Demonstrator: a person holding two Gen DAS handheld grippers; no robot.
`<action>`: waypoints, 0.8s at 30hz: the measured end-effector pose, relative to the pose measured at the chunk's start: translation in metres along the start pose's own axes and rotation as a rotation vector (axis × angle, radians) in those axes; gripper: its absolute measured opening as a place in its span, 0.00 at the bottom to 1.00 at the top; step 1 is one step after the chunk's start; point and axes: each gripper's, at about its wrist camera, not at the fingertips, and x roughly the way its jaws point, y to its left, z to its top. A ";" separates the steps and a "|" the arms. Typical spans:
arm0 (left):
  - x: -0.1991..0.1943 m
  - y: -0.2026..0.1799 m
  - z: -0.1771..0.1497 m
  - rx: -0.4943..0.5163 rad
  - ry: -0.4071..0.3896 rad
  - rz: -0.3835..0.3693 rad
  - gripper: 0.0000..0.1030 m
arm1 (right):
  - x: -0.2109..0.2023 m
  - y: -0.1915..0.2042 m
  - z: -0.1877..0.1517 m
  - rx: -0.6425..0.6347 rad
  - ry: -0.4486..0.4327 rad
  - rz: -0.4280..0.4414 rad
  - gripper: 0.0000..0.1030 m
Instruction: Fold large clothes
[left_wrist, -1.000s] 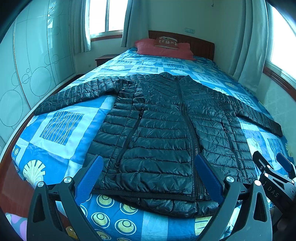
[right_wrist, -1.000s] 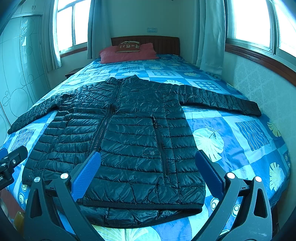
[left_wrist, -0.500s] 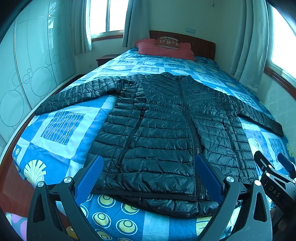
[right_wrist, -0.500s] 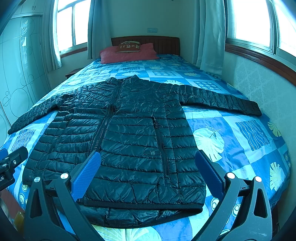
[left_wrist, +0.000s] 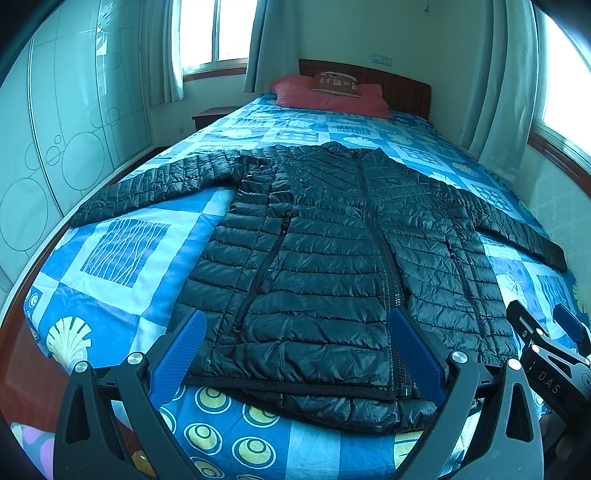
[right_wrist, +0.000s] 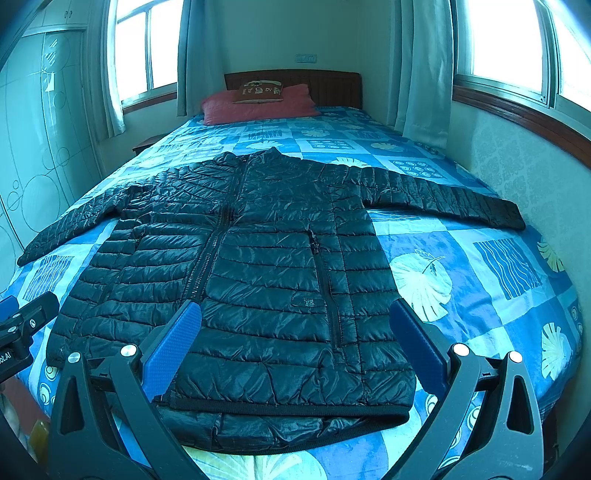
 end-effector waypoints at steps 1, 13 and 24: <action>0.000 0.000 0.000 0.001 0.000 0.001 0.95 | 0.001 -0.001 0.001 0.000 0.001 0.001 0.98; 0.031 0.022 0.025 -0.039 -0.004 0.036 0.95 | 0.025 -0.044 0.022 0.135 -0.022 0.072 0.98; 0.120 0.123 0.064 -0.250 0.032 0.205 0.95 | 0.115 -0.218 0.045 0.522 -0.004 -0.023 0.71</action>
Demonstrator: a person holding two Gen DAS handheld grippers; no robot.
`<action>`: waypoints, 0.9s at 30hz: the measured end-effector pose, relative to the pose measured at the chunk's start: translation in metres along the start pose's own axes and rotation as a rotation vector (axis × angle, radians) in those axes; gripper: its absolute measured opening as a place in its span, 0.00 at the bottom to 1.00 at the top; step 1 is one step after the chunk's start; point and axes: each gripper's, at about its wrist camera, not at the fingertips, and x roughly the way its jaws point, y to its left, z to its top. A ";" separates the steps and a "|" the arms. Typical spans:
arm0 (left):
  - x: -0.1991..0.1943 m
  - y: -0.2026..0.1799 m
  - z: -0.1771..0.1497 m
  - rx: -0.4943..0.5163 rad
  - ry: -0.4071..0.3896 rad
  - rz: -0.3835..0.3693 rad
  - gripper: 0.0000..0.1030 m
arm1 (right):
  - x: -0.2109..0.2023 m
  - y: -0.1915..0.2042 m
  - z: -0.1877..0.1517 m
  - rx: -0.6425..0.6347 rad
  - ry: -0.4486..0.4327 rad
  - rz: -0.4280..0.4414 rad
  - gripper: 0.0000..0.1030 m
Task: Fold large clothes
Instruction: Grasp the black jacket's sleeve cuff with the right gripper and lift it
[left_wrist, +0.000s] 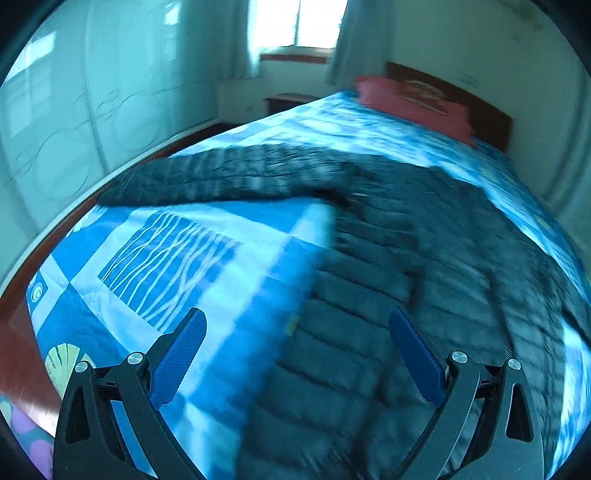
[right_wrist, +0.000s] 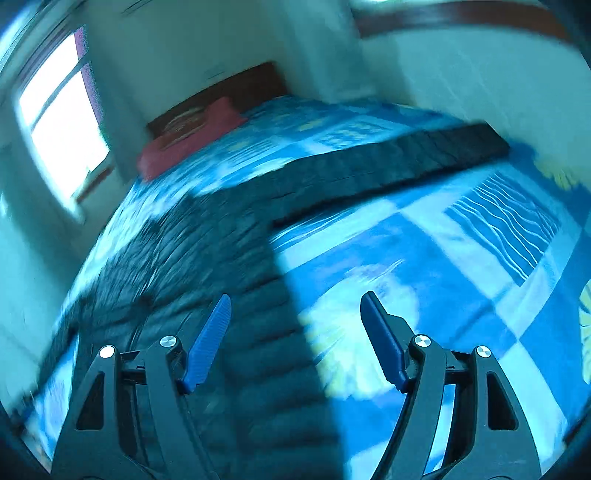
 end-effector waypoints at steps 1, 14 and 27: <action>0.012 0.008 0.004 -0.021 0.013 0.022 0.95 | 0.009 -0.016 0.009 0.036 -0.004 -0.020 0.71; 0.098 0.068 0.027 -0.160 0.099 0.219 0.95 | 0.101 -0.185 0.114 0.371 -0.113 -0.171 0.70; 0.124 0.075 0.021 -0.138 0.131 0.239 0.95 | 0.146 -0.248 0.161 0.471 -0.232 -0.156 0.75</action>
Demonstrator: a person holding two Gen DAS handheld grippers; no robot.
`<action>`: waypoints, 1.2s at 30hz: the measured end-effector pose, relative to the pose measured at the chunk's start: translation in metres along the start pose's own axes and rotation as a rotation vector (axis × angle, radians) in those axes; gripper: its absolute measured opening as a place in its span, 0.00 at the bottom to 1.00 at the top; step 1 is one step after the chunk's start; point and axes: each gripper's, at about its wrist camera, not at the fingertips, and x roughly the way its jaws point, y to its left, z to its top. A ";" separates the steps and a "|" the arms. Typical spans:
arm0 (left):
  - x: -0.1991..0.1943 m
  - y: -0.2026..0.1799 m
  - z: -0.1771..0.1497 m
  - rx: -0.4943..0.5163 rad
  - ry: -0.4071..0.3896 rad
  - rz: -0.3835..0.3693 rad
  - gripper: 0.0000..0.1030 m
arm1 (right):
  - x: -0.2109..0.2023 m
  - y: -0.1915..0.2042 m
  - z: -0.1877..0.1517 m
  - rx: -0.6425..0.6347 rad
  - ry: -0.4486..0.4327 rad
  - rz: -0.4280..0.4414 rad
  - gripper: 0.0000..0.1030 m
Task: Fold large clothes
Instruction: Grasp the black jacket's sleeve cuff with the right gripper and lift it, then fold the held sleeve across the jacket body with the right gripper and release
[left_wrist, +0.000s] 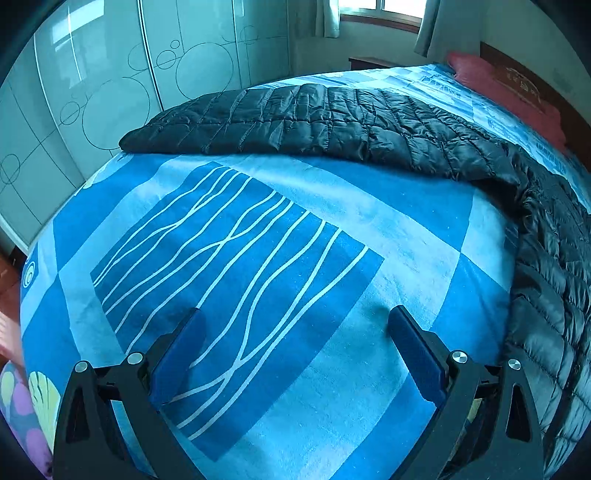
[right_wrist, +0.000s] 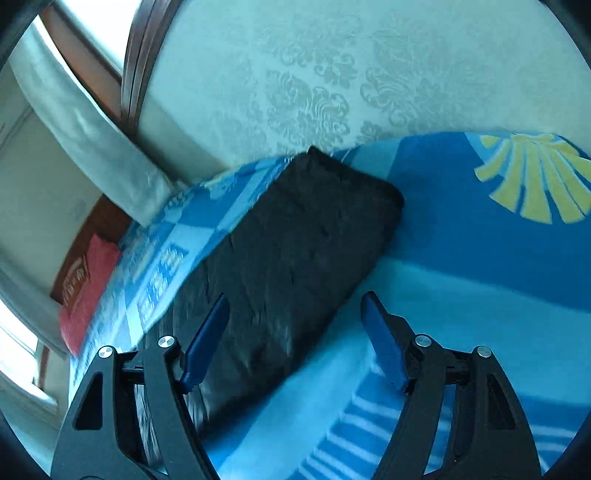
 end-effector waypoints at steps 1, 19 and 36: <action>0.001 0.000 -0.001 0.000 -0.002 0.002 0.96 | 0.002 0.000 0.002 0.000 -0.007 0.003 0.75; 0.002 -0.001 -0.006 0.008 -0.038 0.022 0.96 | -0.046 0.140 -0.038 -0.351 -0.045 0.174 0.05; 0.002 0.001 -0.008 0.003 -0.057 0.011 0.96 | -0.102 0.405 -0.344 -0.863 0.236 0.461 0.05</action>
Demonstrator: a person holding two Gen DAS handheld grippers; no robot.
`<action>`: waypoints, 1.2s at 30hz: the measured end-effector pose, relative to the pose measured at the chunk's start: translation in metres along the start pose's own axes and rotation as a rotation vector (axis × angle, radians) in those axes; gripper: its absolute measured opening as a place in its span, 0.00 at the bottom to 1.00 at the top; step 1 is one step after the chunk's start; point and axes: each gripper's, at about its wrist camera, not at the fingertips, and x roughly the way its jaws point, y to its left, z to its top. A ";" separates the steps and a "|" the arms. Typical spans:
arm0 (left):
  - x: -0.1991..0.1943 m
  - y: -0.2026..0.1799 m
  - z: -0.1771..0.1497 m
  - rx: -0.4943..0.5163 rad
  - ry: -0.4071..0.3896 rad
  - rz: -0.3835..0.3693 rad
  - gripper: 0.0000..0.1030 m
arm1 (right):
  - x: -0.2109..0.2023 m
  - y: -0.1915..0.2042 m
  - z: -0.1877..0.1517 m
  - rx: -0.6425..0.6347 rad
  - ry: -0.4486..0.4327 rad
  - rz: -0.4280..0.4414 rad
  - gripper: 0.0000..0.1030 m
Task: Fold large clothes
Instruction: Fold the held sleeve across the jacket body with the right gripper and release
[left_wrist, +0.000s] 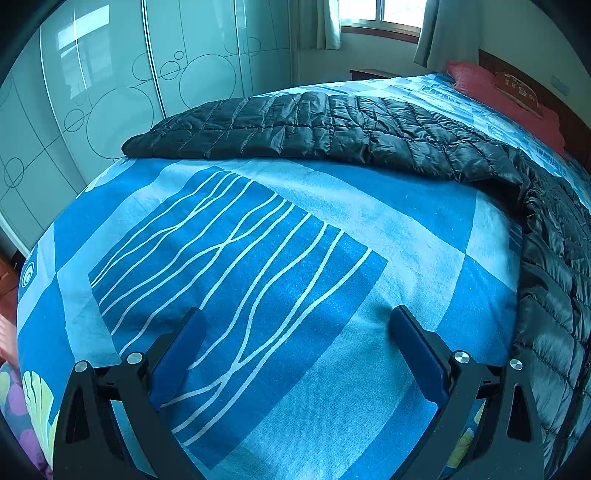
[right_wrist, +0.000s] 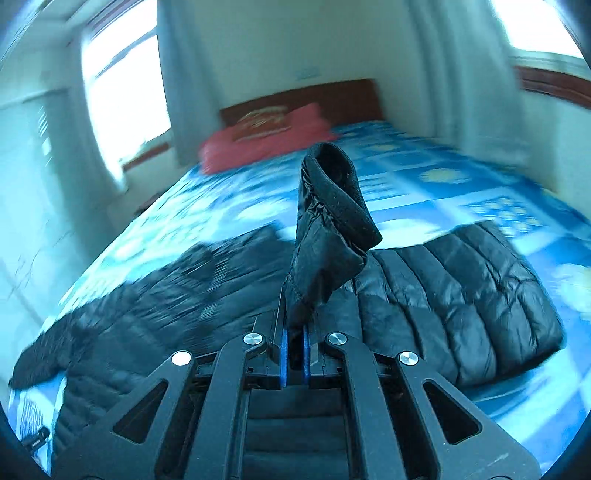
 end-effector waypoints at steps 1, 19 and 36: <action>0.000 0.000 0.000 0.000 -0.002 0.000 0.96 | 0.004 0.018 -0.003 -0.019 0.008 0.013 0.05; -0.001 0.001 -0.001 0.003 -0.008 0.003 0.96 | 0.097 0.195 -0.066 -0.246 0.280 0.170 0.25; 0.000 -0.001 -0.002 0.010 -0.011 0.012 0.96 | -0.003 -0.065 0.003 -0.007 0.145 -0.084 0.19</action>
